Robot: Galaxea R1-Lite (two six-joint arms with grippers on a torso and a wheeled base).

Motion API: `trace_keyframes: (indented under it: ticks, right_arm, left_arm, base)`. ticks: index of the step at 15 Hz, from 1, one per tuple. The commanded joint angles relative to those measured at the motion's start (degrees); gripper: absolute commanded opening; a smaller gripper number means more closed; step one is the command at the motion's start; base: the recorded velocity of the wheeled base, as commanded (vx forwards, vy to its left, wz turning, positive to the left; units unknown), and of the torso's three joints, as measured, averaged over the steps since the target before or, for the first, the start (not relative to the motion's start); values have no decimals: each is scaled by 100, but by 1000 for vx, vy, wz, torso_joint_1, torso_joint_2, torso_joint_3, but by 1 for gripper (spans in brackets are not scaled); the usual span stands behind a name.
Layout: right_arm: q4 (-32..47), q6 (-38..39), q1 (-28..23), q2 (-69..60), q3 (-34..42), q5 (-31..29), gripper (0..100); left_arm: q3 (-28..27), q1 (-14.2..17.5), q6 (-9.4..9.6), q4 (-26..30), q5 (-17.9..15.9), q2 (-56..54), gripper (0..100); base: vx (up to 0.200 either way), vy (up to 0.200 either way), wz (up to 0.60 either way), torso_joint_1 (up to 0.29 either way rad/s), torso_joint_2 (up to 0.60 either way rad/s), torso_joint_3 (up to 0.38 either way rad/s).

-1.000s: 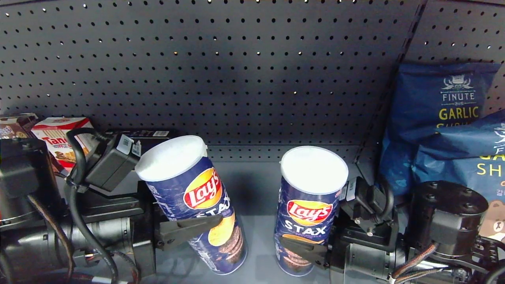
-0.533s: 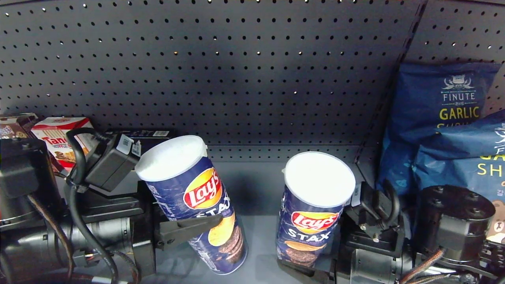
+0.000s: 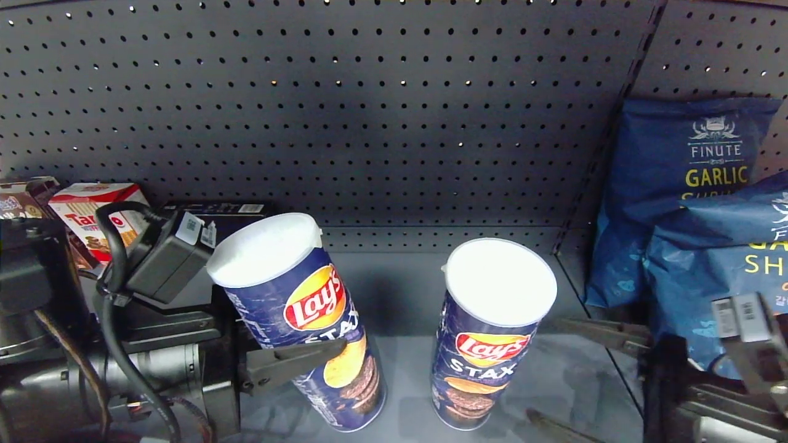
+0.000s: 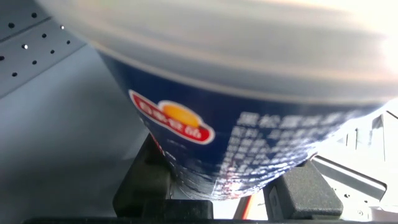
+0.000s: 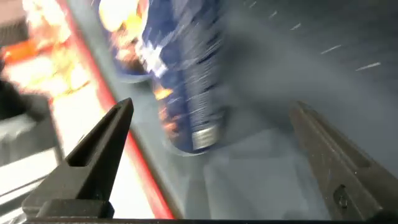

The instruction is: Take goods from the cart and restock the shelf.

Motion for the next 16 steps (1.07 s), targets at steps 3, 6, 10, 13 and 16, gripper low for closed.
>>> trace_keyframes:
  ticks: [3,6,10,13,16]
  right_arm:
    - [318,-30,-1189,-1768,173,-357,100]
    - [336,-3,-2366,-2489,428,-357,100]
    - [942,287,-3966,-4000,1351,-392,100]
    - [4414,709,-4432,-6936,1351,-409,100]
    - [5688,612,-4274,-7252,1351,-1244,100]
  left_arm:
    - [4,-2,-10,15,-1,-118,0]
    - [-22,-2,-10,-3,-1,-100,0]
    - [110,-2,-10,-12,-10,-100,0]
    - [110,-11,-10,-12,-19,-65,0]
    - [92,-11,-10,-38,-27,-12,0]
  base:
    - [0,0,0,0,0,0]
    - [0,0,0,0,0,0]
    - [0,0,0,0,0,0]
    - [0,0,0,0,0,0]
    - [0,0,0,0,0,0]
